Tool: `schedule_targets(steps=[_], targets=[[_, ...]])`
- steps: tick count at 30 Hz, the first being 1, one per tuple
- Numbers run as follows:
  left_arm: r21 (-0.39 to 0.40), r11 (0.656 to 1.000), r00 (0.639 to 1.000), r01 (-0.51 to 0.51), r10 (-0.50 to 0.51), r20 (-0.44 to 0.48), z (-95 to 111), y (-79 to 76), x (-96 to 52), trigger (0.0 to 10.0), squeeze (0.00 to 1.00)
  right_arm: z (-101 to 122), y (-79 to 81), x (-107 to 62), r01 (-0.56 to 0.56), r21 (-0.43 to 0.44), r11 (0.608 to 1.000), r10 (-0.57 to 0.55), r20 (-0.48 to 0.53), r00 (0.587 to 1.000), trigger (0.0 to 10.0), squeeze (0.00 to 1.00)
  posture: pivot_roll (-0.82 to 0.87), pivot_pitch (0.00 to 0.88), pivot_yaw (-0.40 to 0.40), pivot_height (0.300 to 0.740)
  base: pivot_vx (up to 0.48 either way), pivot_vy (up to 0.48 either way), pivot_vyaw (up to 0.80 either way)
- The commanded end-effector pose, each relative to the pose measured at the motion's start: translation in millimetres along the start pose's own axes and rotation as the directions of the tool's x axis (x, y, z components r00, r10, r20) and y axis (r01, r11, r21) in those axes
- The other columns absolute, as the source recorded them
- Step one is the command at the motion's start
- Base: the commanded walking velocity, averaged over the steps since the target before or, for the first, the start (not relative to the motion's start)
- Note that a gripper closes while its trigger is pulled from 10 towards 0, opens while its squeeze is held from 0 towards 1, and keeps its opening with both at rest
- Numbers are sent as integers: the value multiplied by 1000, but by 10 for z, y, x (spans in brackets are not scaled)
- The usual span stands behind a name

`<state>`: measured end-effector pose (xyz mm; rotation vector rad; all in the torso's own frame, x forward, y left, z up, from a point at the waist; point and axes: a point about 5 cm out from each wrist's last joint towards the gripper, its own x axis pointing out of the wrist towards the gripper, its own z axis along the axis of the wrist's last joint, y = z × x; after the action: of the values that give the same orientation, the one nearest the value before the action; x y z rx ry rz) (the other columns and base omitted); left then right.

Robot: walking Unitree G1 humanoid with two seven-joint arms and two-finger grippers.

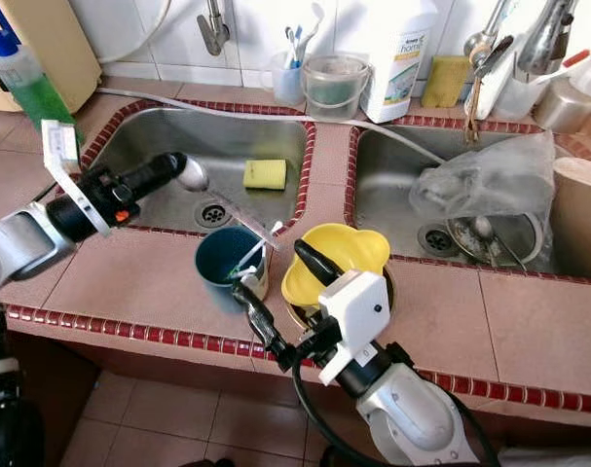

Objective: Kitchen organization

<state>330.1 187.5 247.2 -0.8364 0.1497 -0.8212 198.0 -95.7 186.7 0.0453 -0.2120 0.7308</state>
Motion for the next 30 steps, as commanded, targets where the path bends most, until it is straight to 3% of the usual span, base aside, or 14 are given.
schedule_targets(steps=[1, 15, 19, 23, 30], targets=[[30, 999, 999, 15, -16, 40, 151, -58, -3, 10000, 0, -7, 17, 11, -17, -3, 1000, 17, 3, 1000, 10000, 0, -110, 141, 49, 740, 0, 0, 0], [98, 993, 986, -58, 42, 160, 380, 45, 178, 10000, 0, -7, -4, 56, -5, 1, 1000, 5, 21, 1000, 10000, 0, -117, 120, 47, 740, 0, 0, 0], [210, 964, 970, -164, 119, 212, 410, 135, 354, 10000, 0, 35, -50, 79, 27, 15, 1000, -28, 47, 999, 10000, 0, -118, 120, 45, 740, 0, 0, 0], [252, 942, 957, -220, 159, 242, 393, 202, 461, 10000, 0, 115, -127, 89, 81, 48, 996, -85, 83, 993, 10000, 0, -124, 121, 45, 740, 0, 0, 0], [364, 885, 943, -289, 197, 268, 323, 278, 560, 10000, 0, 235, -237, 94, 143, 46, 989, -148, 129, 980, 10000, 0, -138, 113, 50, 740, 0, 0, 0]])
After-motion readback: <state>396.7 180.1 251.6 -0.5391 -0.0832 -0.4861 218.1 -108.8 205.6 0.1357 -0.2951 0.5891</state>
